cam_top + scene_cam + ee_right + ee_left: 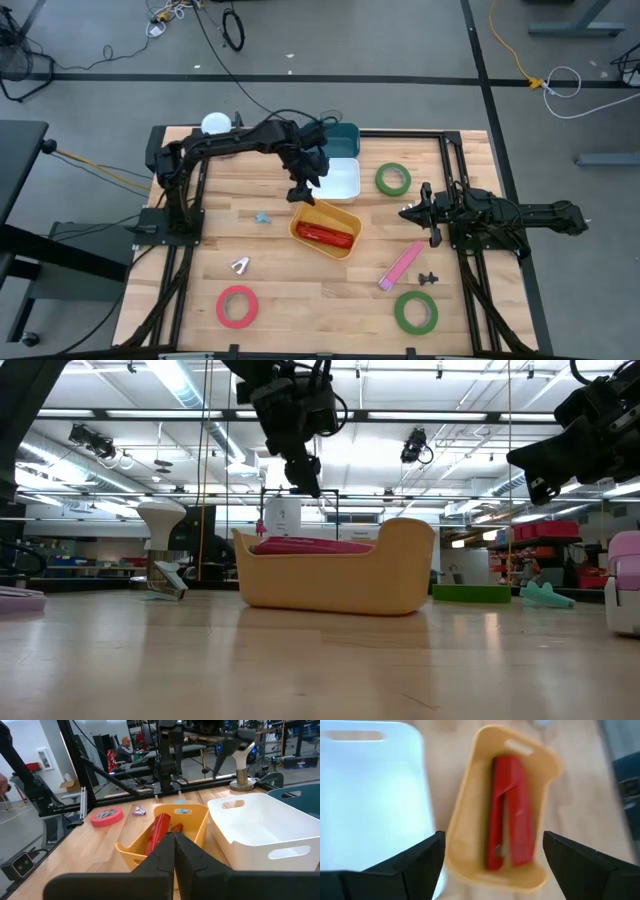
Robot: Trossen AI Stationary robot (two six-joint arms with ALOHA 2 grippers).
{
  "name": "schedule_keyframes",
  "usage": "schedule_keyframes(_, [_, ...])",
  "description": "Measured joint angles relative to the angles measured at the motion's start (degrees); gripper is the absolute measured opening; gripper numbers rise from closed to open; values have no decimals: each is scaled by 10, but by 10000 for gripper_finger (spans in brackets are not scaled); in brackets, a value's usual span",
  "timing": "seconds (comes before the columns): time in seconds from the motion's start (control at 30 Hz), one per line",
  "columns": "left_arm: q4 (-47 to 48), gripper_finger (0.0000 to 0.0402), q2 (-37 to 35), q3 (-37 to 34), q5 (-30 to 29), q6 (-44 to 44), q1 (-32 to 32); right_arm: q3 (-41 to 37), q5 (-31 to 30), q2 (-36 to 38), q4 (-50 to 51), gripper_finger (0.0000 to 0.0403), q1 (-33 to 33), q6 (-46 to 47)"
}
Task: Pick and place Stapler, Stapler remover, tape
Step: Put the left blue stapler remover into the blue bin
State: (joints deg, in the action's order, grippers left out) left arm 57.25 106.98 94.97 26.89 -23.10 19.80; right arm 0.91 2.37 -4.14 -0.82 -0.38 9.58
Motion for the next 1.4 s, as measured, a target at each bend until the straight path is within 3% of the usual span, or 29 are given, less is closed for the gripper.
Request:
schedule_keyframes(0.1, [19,334,0,4,-40,-16,-4,0,0,0,0,7,0,0])
schedule_keyframes(0.33, [36,326,0,4,-45,-38,-8,0,0,0,0,7,0,0])
schedule_keyframes(0.77, [62,176,1,3,-53,-47,-25,0,0,0,0,7,0,0])
schedule_keyframes(1.0, [37,127,1,3,11,-96,-59,0,0,0,0,6,0,0])
schedule_keyframes(1.4, [-2,42,15,2,8,-121,-90,0,0,0,0,7,0,0])
